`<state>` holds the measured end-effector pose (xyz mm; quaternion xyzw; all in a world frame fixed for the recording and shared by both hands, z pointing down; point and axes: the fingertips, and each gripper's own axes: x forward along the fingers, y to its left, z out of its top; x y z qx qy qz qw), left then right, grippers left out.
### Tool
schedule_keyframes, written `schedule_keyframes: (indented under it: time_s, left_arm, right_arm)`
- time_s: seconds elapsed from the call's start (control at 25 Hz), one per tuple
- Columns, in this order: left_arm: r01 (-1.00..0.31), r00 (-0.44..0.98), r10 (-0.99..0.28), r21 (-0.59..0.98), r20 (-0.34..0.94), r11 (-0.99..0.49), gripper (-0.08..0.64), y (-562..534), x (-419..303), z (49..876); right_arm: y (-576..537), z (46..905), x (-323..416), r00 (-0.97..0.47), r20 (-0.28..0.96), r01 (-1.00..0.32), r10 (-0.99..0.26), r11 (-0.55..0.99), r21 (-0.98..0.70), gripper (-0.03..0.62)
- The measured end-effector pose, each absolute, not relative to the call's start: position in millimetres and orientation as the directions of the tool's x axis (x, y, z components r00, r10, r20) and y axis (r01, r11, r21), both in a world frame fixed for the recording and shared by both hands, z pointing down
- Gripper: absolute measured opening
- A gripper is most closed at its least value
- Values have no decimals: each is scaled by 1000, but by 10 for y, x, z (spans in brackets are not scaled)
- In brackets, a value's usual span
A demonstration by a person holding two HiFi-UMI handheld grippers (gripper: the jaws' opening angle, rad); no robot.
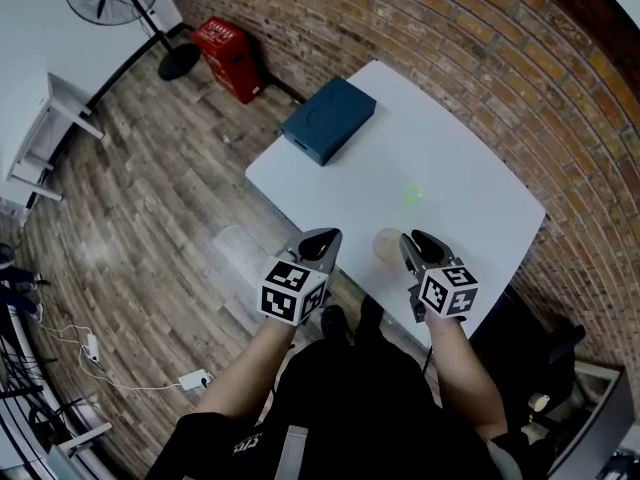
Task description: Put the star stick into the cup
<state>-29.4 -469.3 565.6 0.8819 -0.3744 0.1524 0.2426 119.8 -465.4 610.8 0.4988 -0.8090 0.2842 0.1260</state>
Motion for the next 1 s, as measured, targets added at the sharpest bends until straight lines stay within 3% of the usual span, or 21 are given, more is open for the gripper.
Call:
schedule_keyframes:
  time_s: [0.56,1.0]
  left_arm:
    - [-717,692,-631,230,350,-658,6,-4700,-343,5012]
    - [-767,640,-714,183,282,-615,6,-4533,219,4541]
  right_arm:
    - [-4393,5395,1520,-391,370,-915,-843,314,-253,12]
    - [-3988,4490,1954,-554,210,-829,-805,512,-225,0]
